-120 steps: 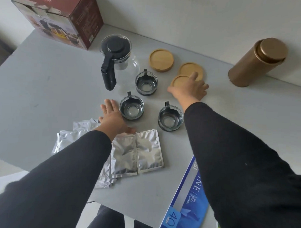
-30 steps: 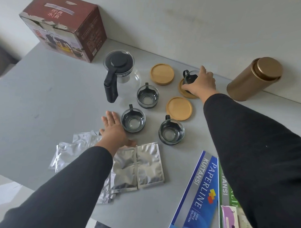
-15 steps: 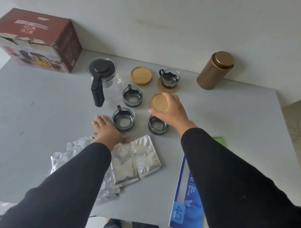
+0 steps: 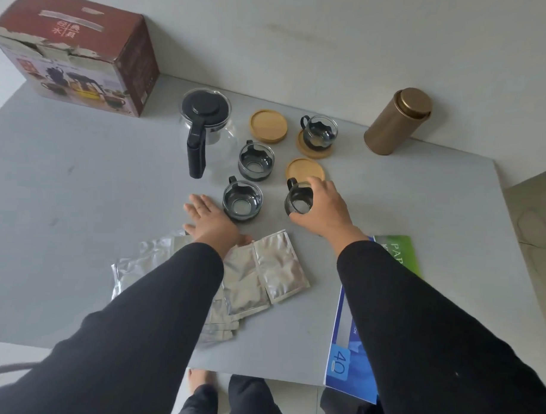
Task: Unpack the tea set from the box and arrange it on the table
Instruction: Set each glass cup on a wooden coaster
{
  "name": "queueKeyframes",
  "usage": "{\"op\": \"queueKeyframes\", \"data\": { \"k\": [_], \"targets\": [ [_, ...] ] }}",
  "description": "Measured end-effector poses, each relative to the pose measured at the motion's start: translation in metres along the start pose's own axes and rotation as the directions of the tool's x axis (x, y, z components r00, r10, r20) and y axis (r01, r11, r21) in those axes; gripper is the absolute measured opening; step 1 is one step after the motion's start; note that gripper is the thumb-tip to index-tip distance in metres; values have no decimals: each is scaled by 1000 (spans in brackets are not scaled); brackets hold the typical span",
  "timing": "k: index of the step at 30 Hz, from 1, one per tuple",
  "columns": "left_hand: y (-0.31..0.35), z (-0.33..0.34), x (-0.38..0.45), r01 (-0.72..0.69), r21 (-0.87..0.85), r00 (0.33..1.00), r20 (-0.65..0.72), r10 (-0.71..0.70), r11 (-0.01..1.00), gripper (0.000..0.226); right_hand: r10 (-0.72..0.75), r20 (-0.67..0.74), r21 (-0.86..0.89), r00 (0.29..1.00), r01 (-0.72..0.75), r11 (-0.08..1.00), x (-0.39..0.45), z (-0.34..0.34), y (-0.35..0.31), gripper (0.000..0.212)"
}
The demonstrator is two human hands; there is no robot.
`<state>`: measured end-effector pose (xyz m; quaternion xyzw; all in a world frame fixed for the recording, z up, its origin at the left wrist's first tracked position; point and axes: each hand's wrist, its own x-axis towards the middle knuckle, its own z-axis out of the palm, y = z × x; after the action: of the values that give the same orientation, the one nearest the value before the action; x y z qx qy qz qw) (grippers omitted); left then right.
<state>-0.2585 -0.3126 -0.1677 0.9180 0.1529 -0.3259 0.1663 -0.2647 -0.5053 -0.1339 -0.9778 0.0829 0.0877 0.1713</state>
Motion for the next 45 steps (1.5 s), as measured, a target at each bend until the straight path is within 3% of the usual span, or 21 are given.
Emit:
{"op": "queueKeyframes", "data": {
  "k": [6, 28, 34, 40, 45],
  "targets": [
    [2, 1, 3, 24, 1, 1000, 12, -24, 1000, 137, 2, -87, 57, 996, 3, 998, 40, -26, 4, 86],
    [3, 3, 10, 46, 11, 999, 16, -46, 999, 137, -32, 91, 3, 995, 32, 999, 84, -26, 14, 91],
    [1, 3, 10, 39, 15, 999, 10, -40, 999, 138, -222, -100, -59, 970, 217, 974, 87, -31, -11, 83],
    [0, 4, 11, 32, -2, 999, -6, -33, 999, 138, -390, 96, -64, 916, 396, 916, 94, -16, -52, 86],
    [0, 6, 12, 34, -4, 999, -7, -34, 999, 139, -363, 202, -95, 910, 387, 917, 102, 2, -66, 85]
  ]
}}
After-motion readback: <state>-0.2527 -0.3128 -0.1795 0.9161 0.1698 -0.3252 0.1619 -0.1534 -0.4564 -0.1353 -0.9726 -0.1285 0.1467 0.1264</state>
